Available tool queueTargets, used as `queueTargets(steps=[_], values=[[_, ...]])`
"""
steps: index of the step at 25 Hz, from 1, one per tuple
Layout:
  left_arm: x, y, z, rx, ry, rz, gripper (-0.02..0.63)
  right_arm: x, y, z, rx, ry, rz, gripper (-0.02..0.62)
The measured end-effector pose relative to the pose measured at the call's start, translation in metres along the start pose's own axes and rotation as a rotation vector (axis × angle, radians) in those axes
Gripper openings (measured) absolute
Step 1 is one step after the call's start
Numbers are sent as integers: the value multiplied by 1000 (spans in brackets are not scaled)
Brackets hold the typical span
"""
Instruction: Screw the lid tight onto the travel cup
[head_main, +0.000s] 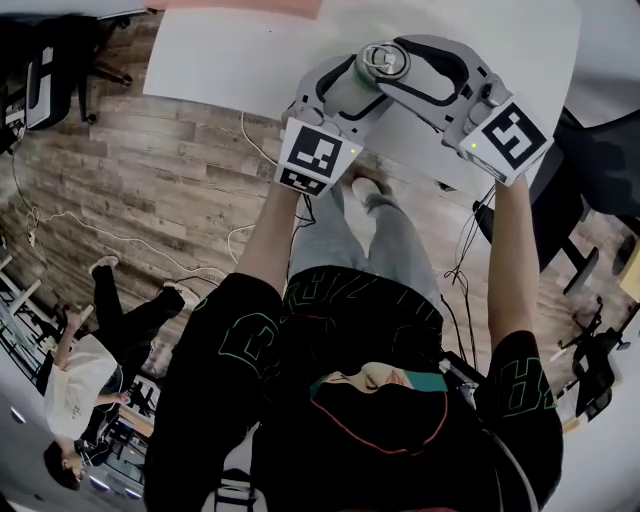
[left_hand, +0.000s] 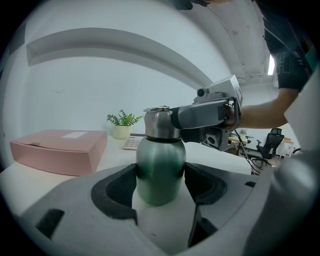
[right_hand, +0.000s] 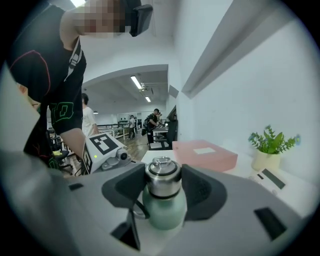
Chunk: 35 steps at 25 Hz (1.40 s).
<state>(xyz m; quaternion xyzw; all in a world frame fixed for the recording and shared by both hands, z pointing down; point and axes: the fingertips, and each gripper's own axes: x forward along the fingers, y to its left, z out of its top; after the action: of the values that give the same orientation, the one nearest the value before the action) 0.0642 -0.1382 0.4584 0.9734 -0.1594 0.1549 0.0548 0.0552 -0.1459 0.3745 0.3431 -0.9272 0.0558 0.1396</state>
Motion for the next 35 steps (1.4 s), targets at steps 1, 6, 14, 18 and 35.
queueTargets(steps=[1,6,14,18,35], values=[[0,0,0,-1,0,0,312,0,0,0,2,-7,-21,235],[-1,-1,1,-4,-2,3,312,-2,0,0,18,-16,-139,235],[-2,0,1,-6,-3,8,313,-5,-4,-1,103,-103,-429,235],[-2,1,3,-9,-7,13,313,-6,-6,1,126,-129,-590,235],[-1,1,-1,-13,-3,1,313,-5,1,2,-4,12,-136,289]])
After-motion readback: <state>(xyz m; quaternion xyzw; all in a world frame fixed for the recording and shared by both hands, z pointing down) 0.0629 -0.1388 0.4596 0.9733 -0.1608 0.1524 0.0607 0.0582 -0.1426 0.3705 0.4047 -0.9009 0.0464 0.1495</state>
